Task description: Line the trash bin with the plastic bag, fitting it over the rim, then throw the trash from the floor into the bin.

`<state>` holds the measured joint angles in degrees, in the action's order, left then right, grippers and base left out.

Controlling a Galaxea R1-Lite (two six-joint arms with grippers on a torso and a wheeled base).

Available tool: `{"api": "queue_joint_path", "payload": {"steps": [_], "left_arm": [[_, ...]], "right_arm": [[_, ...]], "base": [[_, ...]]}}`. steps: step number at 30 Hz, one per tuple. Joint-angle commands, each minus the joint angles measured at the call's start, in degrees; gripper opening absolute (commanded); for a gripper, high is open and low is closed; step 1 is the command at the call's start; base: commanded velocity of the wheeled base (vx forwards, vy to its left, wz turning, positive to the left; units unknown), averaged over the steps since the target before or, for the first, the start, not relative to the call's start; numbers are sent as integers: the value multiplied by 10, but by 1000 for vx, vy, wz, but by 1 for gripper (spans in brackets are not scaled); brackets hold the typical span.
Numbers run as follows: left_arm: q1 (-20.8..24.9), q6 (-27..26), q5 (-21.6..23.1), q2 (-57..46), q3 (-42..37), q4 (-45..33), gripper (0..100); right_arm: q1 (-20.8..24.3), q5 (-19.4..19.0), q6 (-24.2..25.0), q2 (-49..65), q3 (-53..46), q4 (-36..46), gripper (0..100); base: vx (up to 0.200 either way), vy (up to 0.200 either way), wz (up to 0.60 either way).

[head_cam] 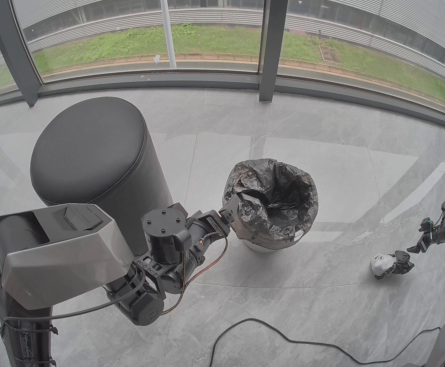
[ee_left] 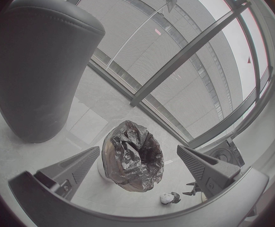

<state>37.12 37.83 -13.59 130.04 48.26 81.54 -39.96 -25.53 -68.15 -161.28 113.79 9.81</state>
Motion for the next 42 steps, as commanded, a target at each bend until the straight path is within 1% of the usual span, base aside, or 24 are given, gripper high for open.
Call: {"api": "queue_joint_path", "payload": {"steps": [1, 3, 4, 7, 10, 17, 19, 23, 24, 32, 33, 37, 38, 41, 42], "left_arm": [[2, 1, 0, 7, -1, 0, 100], [2, 0, 0, 7, -1, 0, 100], [2, 0, 0, 7, 0, 0, 100], [2, 0, 0, 6, 0, 0, 100], [2, 0, 0, 6, 0, -1, 100], [3, 0, 0, 10, 0, -1, 100], [7, 0, 0, 12, 0, -1, 100], [9, 0, 0, 14, 0, 0, 100], [10, 0, 0, 16, 1, 1, 100], [16, 0, 0, 28, 4, 5, 100], [18, 0, 0, 29, 4, 6, 100], [18, 0, 0, 30, 12, 7, 100], [18, 0, -1, 30, 13, 7, 100], [18, 0, 0, 30, 23, 7, 100], [18, 0, 0, 30, 23, 7, 100]], "right_arm": [[-1, -1, -1, -18, 8, 15, 100], [-1, -1, -3, -18, 8, 28, 100], [-3, -1, -11, -18, 8, 55, 100], [-4, -16, -38, -37, 8, 61, 100], [-4, -26, -47, -54, 8, 62, 100], [-3, -27, -45, -80, 8, 59, 100], [-3, -29, -46, -110, 8, 56, 100], [-3, -34, -43, -163, 8, 19, 100], [-3, -36, -39, -163, 8, 5, 100], [6, -38, -12, -163, 8, -1, 100], [5, -53, -4, -163, 8, -8, 0], [-1, -88, 12, -163, 8, -12, 0], [-1, -88, 13, -163, 8, -12, 0], [-22, -107, 58, -163, 8, -8, 0], [-23, -108, 61, -163, 8, -7, 0]], "base": [[0, 0, 0], [0, 0, 0], [0, 0, 0], [0, 0, 0], [0, 0, 0], [0, 0, 0], [0, 0, 0], [0, 0, 0], [0, 0, 0], [0, 0, 0], [0, 0, 0], [0, 0, 0], [0, 0, 0], [0, 0, 0], [0, 0, 0]]}}
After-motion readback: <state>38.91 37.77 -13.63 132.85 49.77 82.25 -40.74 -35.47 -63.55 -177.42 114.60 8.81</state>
